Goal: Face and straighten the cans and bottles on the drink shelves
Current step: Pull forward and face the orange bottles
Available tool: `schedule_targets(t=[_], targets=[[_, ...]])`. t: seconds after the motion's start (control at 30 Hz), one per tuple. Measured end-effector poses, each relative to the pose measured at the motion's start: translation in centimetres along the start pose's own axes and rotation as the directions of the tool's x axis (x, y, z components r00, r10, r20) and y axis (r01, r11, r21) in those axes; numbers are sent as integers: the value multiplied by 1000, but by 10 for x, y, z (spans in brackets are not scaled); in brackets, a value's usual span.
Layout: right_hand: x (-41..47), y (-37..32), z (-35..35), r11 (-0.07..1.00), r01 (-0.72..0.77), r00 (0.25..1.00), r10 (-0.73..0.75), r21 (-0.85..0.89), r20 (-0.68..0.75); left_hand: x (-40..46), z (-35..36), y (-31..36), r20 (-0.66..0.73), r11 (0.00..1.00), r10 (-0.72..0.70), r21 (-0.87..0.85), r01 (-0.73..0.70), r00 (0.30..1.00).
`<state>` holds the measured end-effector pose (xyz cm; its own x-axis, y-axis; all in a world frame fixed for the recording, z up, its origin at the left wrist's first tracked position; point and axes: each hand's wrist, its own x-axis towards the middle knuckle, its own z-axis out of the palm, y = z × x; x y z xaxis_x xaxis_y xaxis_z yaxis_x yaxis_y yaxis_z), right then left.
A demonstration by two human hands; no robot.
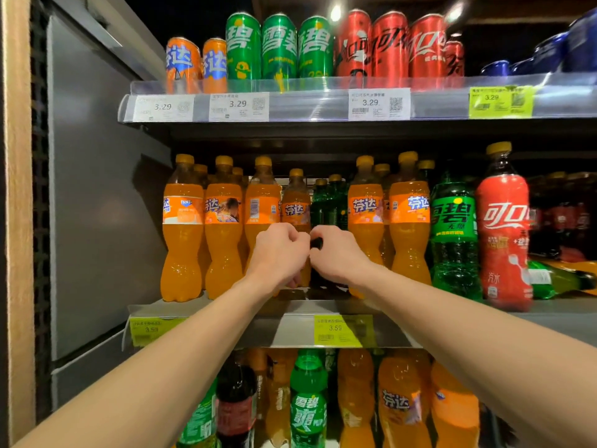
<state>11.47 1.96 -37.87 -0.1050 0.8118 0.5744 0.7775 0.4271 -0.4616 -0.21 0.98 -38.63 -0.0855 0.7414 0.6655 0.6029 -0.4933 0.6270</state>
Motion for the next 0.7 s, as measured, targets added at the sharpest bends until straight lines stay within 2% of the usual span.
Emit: schedule_targets(t=[0.13, 0.23, 0.33, 0.4, 0.57, 0.7], targets=[[-24, 10, -34, 1000, -16, 975, 15, -3, -222, -3, 19, 15, -43, 997, -7, -82, 4, 999], [-38, 25, -53, 996, -52, 956, 27, -79, -292, -2, 37, 23, 38, 995, -25, -99, 29, 999], [-45, 43, -64, 965, -119, 967, 59, -235, -249, 3, 55, 27, 194, 989, -96, -93, 116, 976], [-46, 50, -65, 959, -107, 980, 58, -263, -190, 6, 65, 26, 273, 981, -129, -108, 164, 953], [-38, 54, -53, 972, -143, 987, 127, -188, -98, 9, 69, 25, 401, 966, -110, -170, 192, 909], [-31, 50, -46, 986, -147, 988, 142, -76, -62, 8, 57, 21, 350, 986, -108, -81, 145, 931]])
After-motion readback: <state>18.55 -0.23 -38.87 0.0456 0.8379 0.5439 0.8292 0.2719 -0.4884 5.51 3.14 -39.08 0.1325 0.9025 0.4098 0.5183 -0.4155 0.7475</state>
